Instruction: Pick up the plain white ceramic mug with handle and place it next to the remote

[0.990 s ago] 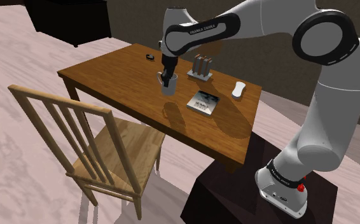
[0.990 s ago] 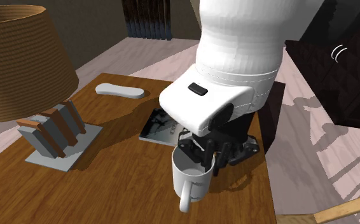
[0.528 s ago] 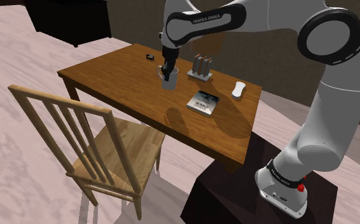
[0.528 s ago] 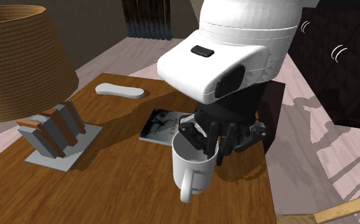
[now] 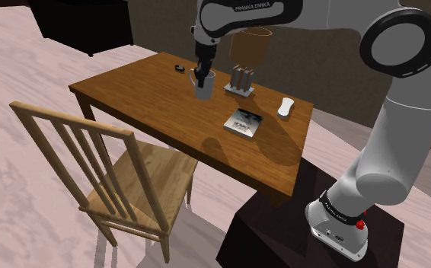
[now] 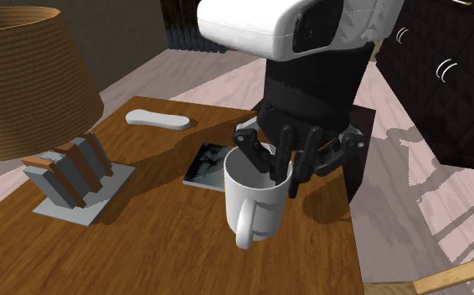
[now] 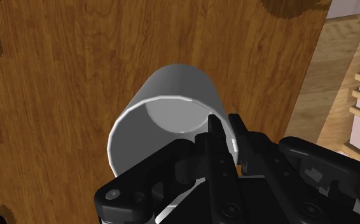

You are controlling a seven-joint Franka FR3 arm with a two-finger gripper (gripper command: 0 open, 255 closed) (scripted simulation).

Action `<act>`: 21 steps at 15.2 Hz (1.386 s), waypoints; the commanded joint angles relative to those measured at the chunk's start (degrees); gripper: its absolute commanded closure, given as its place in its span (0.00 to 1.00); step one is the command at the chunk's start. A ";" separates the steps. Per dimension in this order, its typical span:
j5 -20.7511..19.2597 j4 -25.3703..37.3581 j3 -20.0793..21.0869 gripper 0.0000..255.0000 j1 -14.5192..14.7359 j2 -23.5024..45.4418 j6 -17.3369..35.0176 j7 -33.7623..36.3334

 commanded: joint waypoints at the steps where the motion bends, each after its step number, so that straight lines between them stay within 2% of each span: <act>1: 0.00 1.37 0.04 1.00 0.07 -0.04 -1.43 0.08; 9: 0.02 6.72 0.08 1.00 0.14 -0.16 -6.89 0.09; 15: 1.22 2.29 -2.57 1.00 -4.73 -3.43 -5.77 -7.50; 21: 2.15 0.69 -5.51 1.00 -9.37 -4.68 -5.53 -15.21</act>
